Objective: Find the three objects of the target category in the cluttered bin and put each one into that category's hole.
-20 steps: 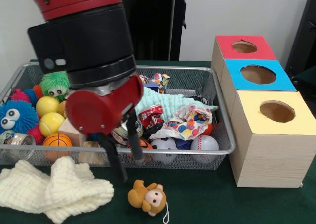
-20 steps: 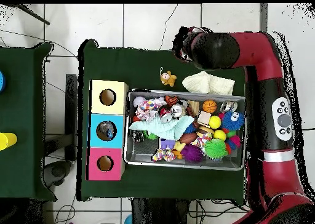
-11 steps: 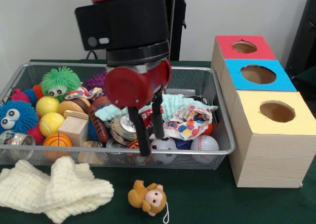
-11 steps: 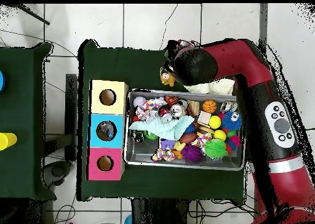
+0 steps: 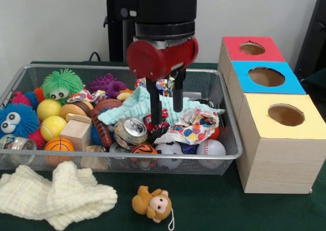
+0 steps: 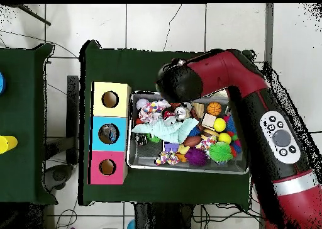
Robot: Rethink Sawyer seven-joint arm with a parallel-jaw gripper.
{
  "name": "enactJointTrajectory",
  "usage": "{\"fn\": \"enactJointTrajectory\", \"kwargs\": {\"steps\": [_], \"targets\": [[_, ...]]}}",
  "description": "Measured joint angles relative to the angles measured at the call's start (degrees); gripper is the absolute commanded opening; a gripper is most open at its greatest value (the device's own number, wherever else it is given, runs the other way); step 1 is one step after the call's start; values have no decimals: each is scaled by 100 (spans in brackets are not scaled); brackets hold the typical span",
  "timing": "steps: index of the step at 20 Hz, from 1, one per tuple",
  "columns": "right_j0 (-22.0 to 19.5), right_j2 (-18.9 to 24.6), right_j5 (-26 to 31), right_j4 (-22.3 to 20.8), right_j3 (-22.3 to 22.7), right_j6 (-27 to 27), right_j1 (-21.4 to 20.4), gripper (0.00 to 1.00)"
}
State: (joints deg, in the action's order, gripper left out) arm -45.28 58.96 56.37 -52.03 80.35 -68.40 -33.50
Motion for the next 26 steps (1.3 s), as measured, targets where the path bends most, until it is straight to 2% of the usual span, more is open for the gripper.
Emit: {"fn": "enactJointTrajectory", "kwargs": {"steps": [1,6,7,11,14,19,26], "targets": [[145,-270,-1,192,117,-640,-222,100],[197,-573,-2,673,478,-1598,-640,100],[131,-613,-1,884,640,-1756,-782,100],[-106,-688,-1,1286,982,-1778,-1029,100],[-247,-734,-1,1408,1122,-1778,-1095,100],[-408,-902,-2,1457,1182,-1778,-1048,100],[-400,-1064,-1,1626,1213,-1778,-893,100]]}}
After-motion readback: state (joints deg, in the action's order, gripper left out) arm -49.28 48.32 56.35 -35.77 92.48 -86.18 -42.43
